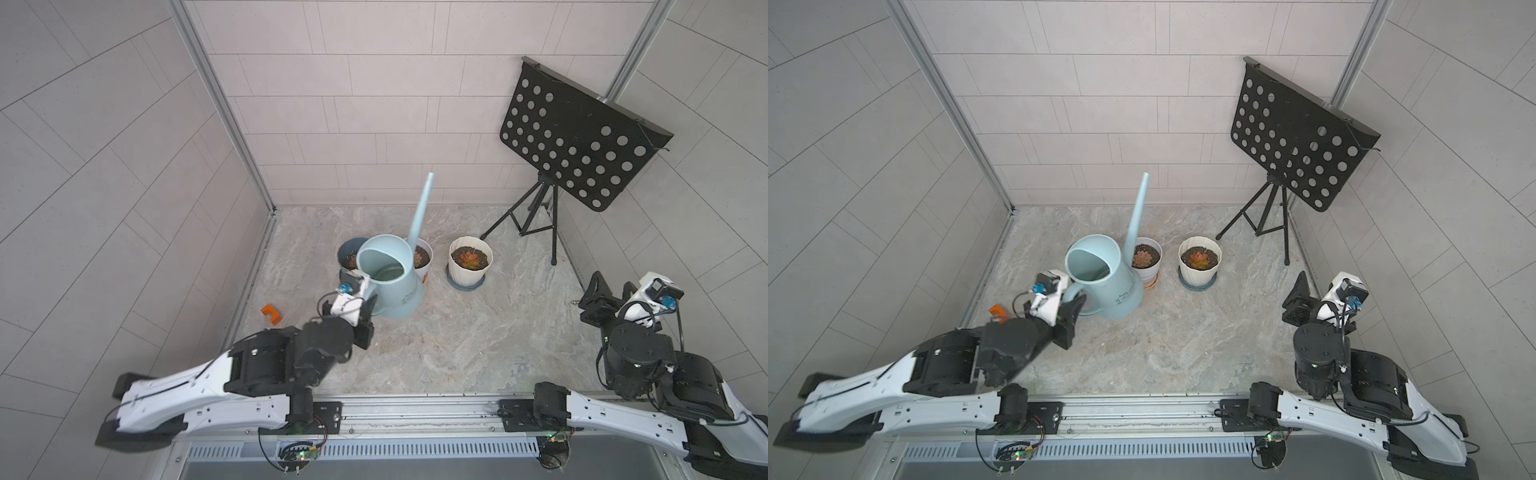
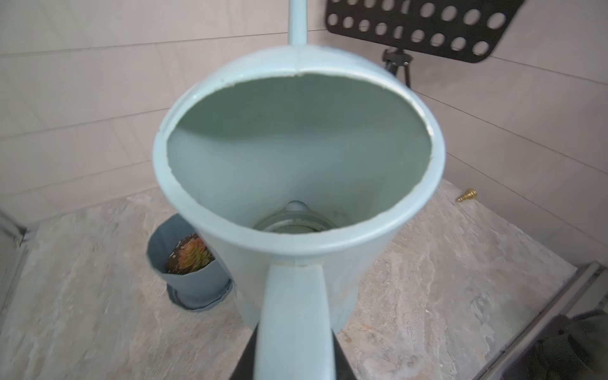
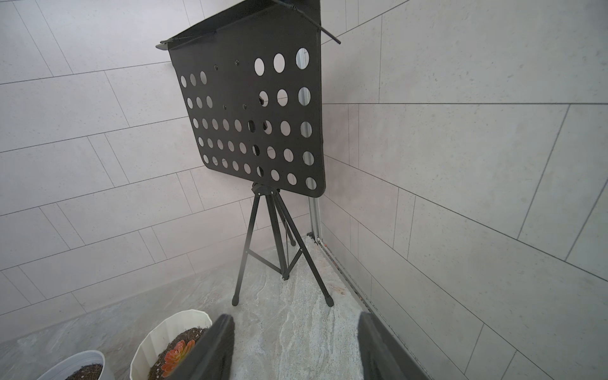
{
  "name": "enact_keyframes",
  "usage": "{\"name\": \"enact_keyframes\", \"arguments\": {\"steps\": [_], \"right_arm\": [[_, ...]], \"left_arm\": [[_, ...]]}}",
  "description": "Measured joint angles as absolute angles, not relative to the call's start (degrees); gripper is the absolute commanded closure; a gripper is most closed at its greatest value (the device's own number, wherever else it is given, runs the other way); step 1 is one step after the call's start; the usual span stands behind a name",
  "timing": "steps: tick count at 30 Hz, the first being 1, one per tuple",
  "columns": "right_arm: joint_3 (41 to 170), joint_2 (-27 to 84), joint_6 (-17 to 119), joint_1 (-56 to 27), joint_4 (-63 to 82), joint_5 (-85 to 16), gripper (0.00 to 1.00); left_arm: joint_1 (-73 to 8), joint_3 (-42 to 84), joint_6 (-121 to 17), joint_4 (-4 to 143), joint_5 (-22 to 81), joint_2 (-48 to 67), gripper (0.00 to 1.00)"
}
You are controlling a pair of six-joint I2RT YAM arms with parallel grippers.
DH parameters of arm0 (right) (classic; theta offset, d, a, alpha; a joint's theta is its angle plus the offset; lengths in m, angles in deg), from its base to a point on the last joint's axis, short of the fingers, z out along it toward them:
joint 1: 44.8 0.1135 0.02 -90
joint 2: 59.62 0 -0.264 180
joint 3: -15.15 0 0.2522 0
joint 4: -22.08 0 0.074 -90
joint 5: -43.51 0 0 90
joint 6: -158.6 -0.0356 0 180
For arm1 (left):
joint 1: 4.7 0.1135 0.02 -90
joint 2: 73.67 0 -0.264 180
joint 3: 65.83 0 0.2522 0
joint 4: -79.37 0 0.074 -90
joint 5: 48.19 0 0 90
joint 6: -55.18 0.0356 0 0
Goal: Water the succulent around the soil edge
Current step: Water the soil of the potted plant with water, then place the watering can at the center of the board.
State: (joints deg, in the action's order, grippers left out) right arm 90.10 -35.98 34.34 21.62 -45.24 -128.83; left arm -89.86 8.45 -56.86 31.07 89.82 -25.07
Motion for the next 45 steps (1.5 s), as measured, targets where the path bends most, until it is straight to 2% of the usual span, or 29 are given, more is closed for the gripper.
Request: {"name": "enact_keyframes", "arguments": {"steps": [3, 7, 13, 21, 29, 35, 38, 45], "right_arm": [[90.1, -36.35, 34.73, 21.62, -45.22, -128.83, 0.37], [90.1, -37.1, 35.19, 21.62, -45.22, -128.85, 0.37], [90.62, -37.84, 35.43, 21.62, -45.2, -128.83, 0.37], [91.41, -37.88, 35.6, 21.62, -45.07, -128.85, 0.37], [91.47, -37.88, 35.58, 21.62, -45.07, -128.83, 0.37], [91.47, -37.88, 35.58, 21.62, -45.07, -128.88, 0.37], [91.47, -37.88, 35.58, 21.62, -45.04, -128.88, 0.37], [91.47, -37.88, 35.58, 21.62, -45.04, -128.88, 0.37]], "left_arm": [[-95.44, 9.82, -58.08, 37.56, 95.68, -16.18, 1.0], [-95.85, 8.34, -63.92, 39.7, 100.27, -10.47, 1.0], [-95.85, 8.6, -79.79, 35.81, 104.66, -0.33, 1.0], [-95.74, 8.99, -93.01, 32.95, 102.6, 12.78, 1.0], [-92.35, 9.1, -95.26, 36.25, 97.56, 16.85, 1.0], [-89.82, 9.8, -94.96, 39.68, 96.86, 19.12, 0.74], [-89.32, 10.35, -94.63, 40.66, 95.96, 20.48, 0.66], [-88.99, 10.76, -94.1, 39.46, 93.67, 22.31, 0.24]]}}
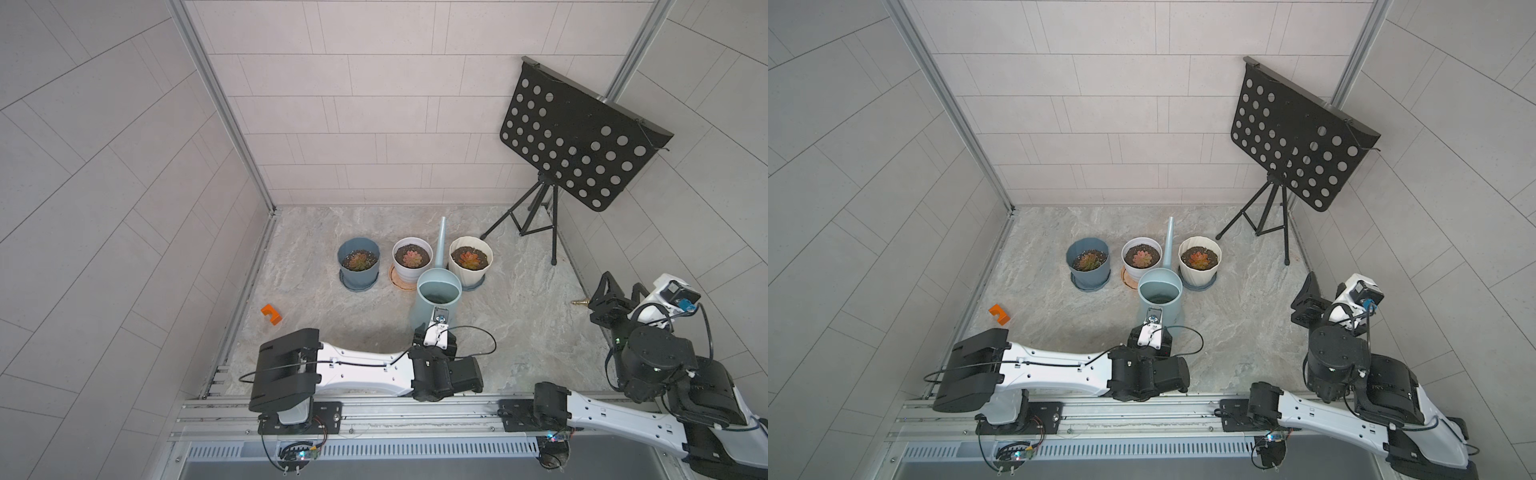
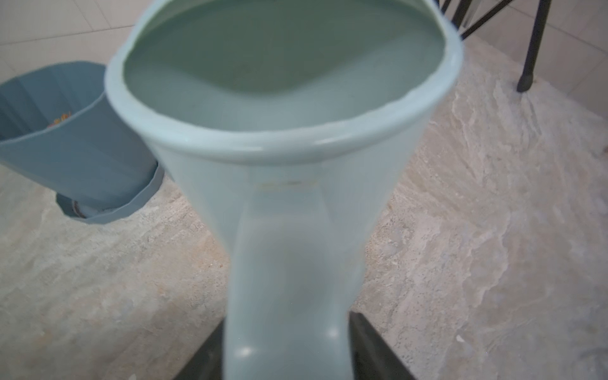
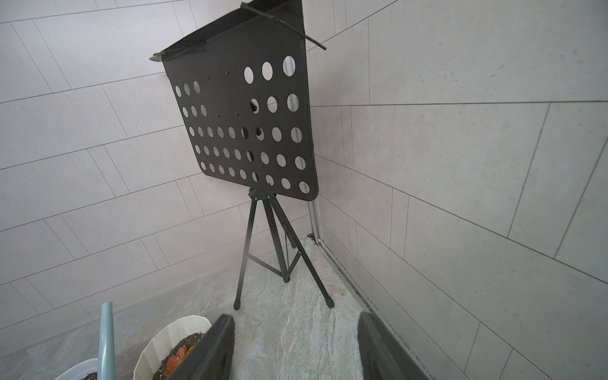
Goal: Water the succulent around the soil edge
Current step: Place the watering can at the center of the board, then reset both arms
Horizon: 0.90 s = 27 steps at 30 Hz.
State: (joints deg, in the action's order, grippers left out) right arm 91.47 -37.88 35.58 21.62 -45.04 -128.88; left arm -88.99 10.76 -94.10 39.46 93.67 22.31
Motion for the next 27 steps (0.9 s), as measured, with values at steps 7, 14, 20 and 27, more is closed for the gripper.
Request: {"name": "enact_keyframes", "arguments": {"steps": [7, 14, 20, 27], "right_arm": [[91.5, -37.88, 35.67, 21.62, -45.0, -128.88, 0.37], [93.35, -33.62, 45.16, 21.59, -38.92, -128.64, 0.24], [91.54, -21.8, 64.37, 15.87, -21.9, -108.55, 0.06], [90.71, -4.64, 62.16, -18.84, -12.24, -64.33, 0.01]], "left_arm": [[-92.2, 13.3, -90.94, 32.51, 96.16, 16.19, 0.0], [-100.24, 22.26, -76.58, 26.81, 110.95, -3.5, 0.0], [-77.03, 14.46, -52.23, 37.28, 106.23, -23.13, 0.0], [-28.49, 8.71, -45.08, 40.16, 75.02, -23.74, 0.07]]}}
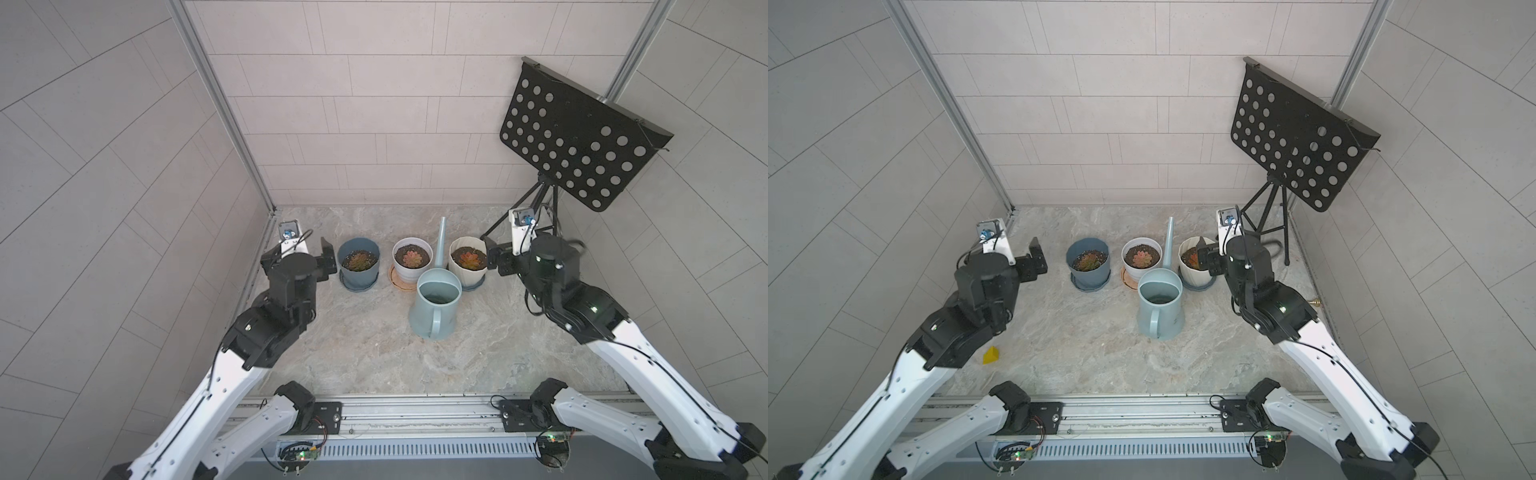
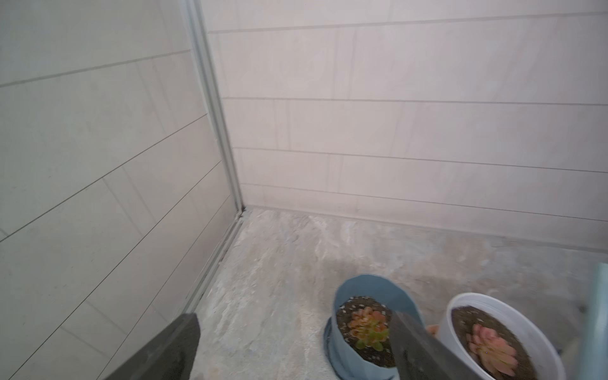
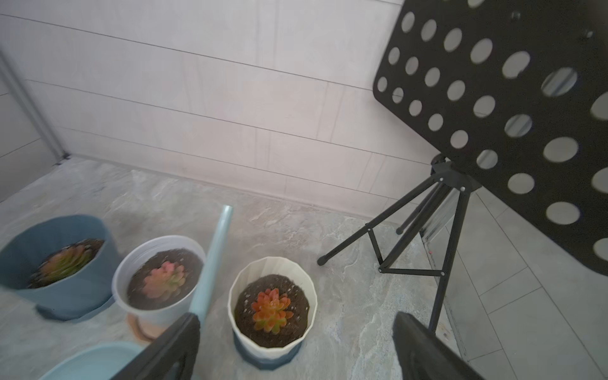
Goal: Water the succulent around the soil edge
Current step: Reset both arms
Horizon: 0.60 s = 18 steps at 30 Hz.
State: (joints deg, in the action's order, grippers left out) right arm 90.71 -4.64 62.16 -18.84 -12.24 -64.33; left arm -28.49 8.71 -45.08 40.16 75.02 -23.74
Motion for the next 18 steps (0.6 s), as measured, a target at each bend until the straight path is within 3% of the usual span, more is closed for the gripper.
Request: {"name": "enact_keyframes", "arguments": {"steps": [4, 10, 18], "right_arm": [[72.52, -9.08, 64.94, -28.98, -0.08, -65.8, 0.0], [53.36, -9.47, 68.04, -32.61, 17.8, -71.7, 0.0], [50.23, 15.6, 67.3, -32.74, 41.18, -76.03, 0.0]], "left_arm": [[-18.39, -0.65, -42.48, 45.06, 69.56, -19.06, 0.08], [-12.95, -14.94, -39.59, 54.78, 69.14, -19.32, 0.0], [-10.72, -15.25, -41.17, 61.6, 72.9, -17.2, 0.0]]}}
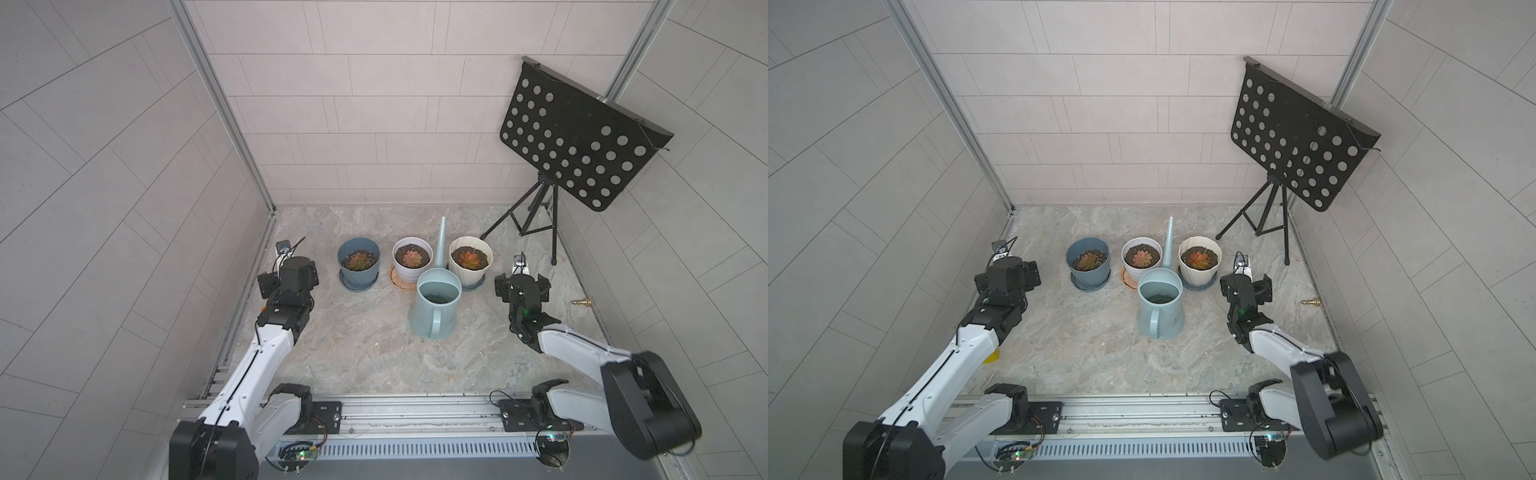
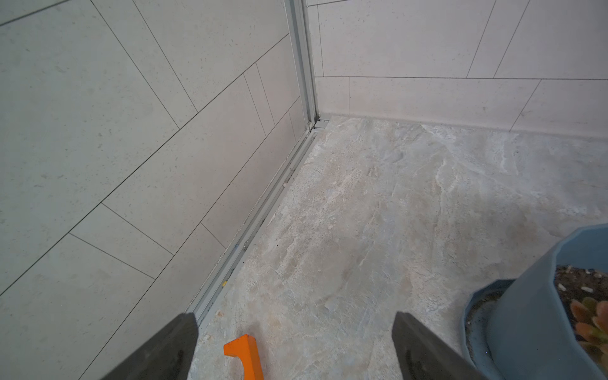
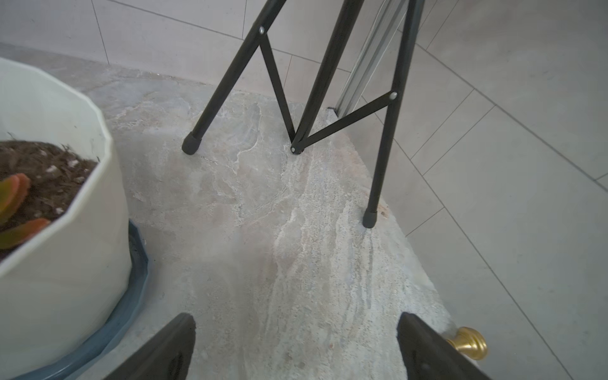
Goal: Water the succulent around the soil edge
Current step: Reset both arms
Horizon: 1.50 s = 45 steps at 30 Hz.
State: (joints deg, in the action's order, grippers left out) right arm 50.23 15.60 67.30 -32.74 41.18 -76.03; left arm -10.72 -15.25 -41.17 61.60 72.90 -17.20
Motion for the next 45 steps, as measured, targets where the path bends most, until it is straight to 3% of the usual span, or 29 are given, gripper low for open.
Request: {"name": "enact_keyframes", "arguments": {"steps": [4, 11, 16, 24, 33, 45], "right_arm": [[49.97, 27.21, 69.96, -32.44, 52.88, -76.57, 0.0], [45.12, 30.09, 67.3, -40.39, 69.36, -69.75, 0.02], [44.9, 30.44, 65.96, -41.48, 69.33, -65.21, 0.0], [45.75, 30.14, 64.74, -42.1, 69.51, -63.02, 0.0], [49.27, 30.14, 63.56, -42.71, 64.83, -62.96, 0.0], [49.12, 30.14, 63.38, -42.71, 64.22, -62.98, 0.0]], "left_arm": [[-10.72, -16.69, -41.19, 64.55, 75.48, -17.27, 0.0], [-9.74, -20.69, -41.45, 73.86, 75.39, -11.28, 0.03], [-10.81, -24.51, -42.76, 85.45, 74.06, -0.33, 0.08], [-17.71, -29.48, -36.29, 107.7, 78.52, 13.24, 0.03], [-10.96, -20.47, -39.07, 101.05, 74.65, 14.18, 0.0], [-12.36, -20.4, -39.72, 98.54, 75.26, 14.12, 0.0]]}}
